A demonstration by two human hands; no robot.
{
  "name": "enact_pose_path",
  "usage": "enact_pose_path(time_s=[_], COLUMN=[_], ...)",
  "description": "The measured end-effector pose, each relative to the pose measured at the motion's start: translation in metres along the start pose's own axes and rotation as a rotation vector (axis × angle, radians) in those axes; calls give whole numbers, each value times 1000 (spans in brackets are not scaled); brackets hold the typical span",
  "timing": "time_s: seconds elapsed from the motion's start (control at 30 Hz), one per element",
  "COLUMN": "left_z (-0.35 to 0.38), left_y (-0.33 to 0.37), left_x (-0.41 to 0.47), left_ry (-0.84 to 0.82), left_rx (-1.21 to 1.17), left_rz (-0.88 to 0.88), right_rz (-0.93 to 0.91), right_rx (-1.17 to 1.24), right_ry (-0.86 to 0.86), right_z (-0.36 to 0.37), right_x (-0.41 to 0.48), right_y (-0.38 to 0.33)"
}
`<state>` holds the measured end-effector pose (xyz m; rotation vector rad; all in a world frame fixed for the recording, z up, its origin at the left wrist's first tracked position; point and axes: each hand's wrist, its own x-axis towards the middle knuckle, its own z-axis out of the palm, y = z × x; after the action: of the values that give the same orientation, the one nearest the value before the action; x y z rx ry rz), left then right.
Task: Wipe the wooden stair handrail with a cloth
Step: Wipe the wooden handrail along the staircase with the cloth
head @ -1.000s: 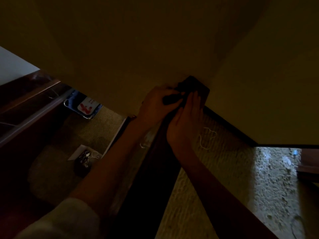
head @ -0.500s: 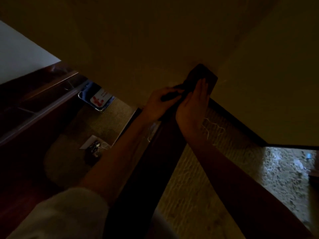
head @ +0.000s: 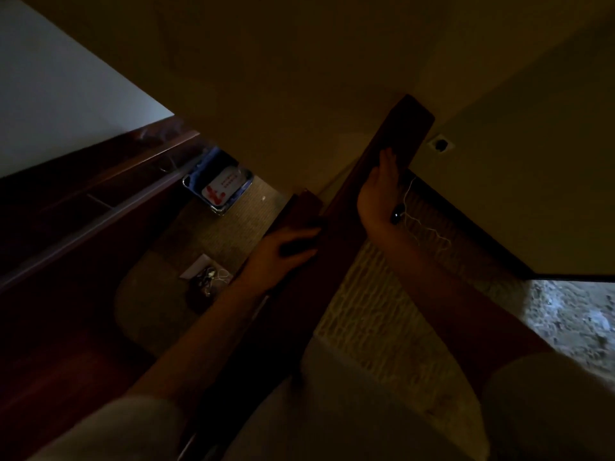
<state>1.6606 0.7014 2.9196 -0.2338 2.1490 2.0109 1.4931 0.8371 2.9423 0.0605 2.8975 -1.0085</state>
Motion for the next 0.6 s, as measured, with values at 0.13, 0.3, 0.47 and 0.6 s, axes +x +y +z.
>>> enact_pose_path(time_s=[0.13, 0.3, 0.47, 0.6], left_z=[15, 5, -21, -38], left_y=[20, -10, -47, -36], left_x=[80, 0, -157, -189], left_ry=[19, 90, 53, 97], left_rx=[-85, -174, -245, -447], left_rz=[-41, -71, -202, -350], right_rz=[3, 3, -63, -79], right_rx=[146, 111, 61, 208], right_ry=[-63, -124, -219, -577], right_z=[4, 7, 24, 25], right_x=[-59, -105, -171, -218], right_y=[-4, -7, -19, -35])
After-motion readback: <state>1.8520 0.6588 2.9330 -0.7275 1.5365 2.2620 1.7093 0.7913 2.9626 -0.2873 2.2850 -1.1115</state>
